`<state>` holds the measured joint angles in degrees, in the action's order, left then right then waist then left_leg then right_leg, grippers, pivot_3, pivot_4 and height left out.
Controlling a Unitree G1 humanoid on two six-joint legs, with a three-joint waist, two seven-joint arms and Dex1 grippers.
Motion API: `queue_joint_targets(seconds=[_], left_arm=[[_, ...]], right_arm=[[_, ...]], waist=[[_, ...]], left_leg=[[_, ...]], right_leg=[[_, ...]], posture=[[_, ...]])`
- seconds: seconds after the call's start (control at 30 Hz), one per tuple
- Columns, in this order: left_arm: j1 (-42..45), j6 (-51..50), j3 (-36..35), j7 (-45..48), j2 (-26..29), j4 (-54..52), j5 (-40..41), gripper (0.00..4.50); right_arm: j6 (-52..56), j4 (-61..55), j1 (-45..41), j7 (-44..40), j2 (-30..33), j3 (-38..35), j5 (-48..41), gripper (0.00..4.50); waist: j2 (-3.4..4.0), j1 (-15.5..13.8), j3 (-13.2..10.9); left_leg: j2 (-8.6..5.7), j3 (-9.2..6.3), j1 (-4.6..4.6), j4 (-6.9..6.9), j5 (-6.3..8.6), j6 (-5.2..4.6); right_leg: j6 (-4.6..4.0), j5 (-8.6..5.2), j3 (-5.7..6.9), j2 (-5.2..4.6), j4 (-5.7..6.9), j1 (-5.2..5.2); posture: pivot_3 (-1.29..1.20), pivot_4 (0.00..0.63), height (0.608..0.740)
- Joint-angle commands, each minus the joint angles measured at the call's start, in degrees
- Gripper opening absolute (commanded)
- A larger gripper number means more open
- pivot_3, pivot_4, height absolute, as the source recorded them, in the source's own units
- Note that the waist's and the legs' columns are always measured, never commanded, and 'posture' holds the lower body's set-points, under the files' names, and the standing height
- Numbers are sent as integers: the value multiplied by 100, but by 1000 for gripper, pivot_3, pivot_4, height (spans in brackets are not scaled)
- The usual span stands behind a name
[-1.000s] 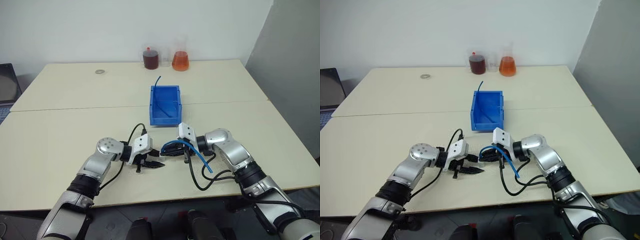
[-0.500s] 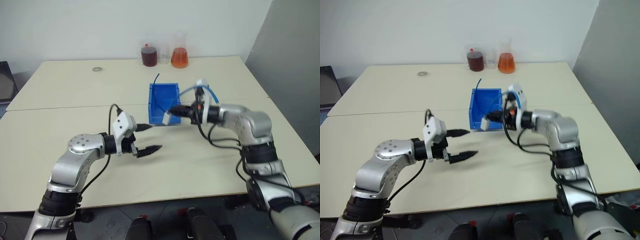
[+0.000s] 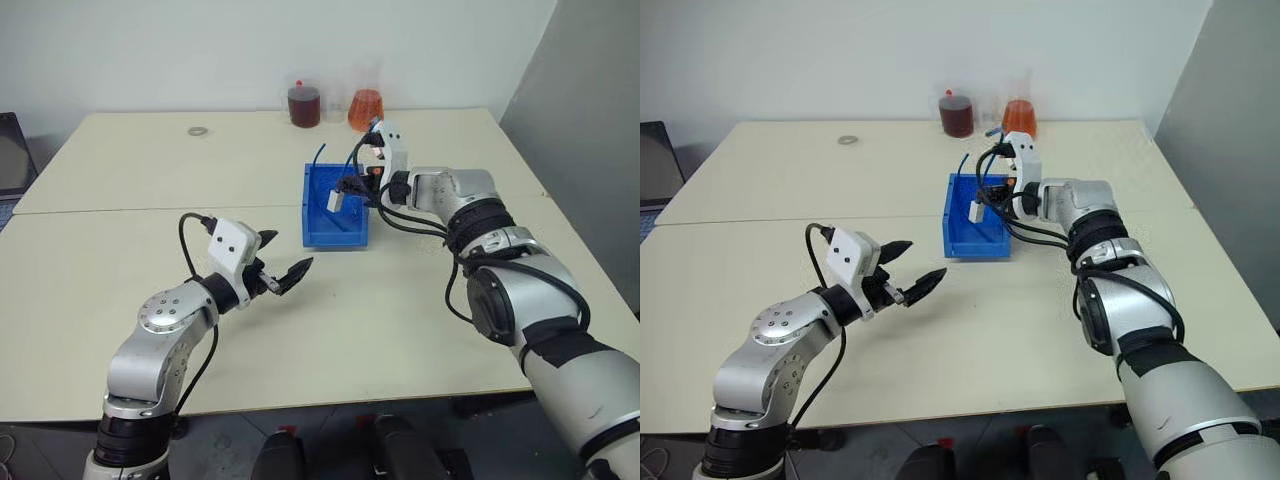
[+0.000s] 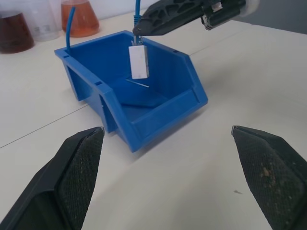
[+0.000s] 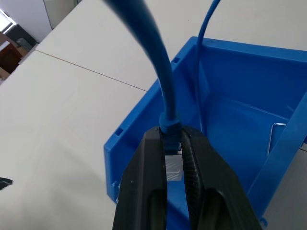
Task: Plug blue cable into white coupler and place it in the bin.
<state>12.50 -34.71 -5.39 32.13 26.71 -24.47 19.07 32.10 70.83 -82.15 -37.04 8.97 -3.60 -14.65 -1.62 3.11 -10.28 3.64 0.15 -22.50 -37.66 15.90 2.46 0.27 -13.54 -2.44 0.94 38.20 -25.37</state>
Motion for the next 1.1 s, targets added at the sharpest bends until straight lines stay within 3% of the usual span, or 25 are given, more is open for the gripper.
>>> queue_joint_targets(seconds=[0.03, 0.4, 0.6, 0.73, 0.87, 1.0, 1.1], left_arm=[[-59, 72, -78, -117, 6, -332, 64, 4500], [85, 72, 122, -176, -27, -233, 125, 4500], [202, -279, -82, -546, -117, -192, 192, 4500], [100, -209, -213, -782, -140, -169, 76, 4500], [-79, -42, -450, -1187, -298, -182, -49, 4500], [-390, 66, -834, -1556, -469, -159, -97, 4500], [-761, 190, -979, -1589, -534, -112, -98, 4500]], right_arm=[[-358, 122, -402, 109, 5, -248, 54, 1629], [-864, 203, -449, 407, 133, -476, 269, 4066], [-695, -654, 64, -139, 506, -353, 302, 4216], [292, -3711, 1637, 66, 598, -391, -123, 4216], [635, -6968, 3874, 813, 646, -199, 97, 4216], [546, -8925, 5807, 1440, 650, 52, 503, 4216], [450, -9754, 6922, 2009, 446, 154, 797, 4216]], waist=[[0, -16, 0], [0, -41, 0], [0, -79, 0], [-5, -129, 6], [0, -162, 7], [1, -158, 12], [-2, -125, 15]], left_leg=[[0, -1, -14, -3, 0, 0], [-6, 0, -30, -7, 1, 2], [-8, 2, -31, -15, 1, 2], [-3, -9, -31, -23, 1, 2], [-3, -17, -35, -16, 1, 2], [-12, -6, -43, -19, 1, 4], [-9, -6, -19, -20, 1, 5]], right_leg=[[0, 1, 1, -2, -2, -8], [13, 9, 8, -11, -12, -15], [20, 13, 11, -11, -12, -13], [21, 14, 10, -11, -12, -4], [21, 13, 7, -12, -9, -4], [30, 18, 4, -13, -8, -16], [48, 7, 5, -10, -13, 6]], posture=[[0, 150, 740], [0, 150, 740], [0, 150, 740], [0, 150, 740], [0, 150, 740], [0, 150, 740], [0, 150, 740]])
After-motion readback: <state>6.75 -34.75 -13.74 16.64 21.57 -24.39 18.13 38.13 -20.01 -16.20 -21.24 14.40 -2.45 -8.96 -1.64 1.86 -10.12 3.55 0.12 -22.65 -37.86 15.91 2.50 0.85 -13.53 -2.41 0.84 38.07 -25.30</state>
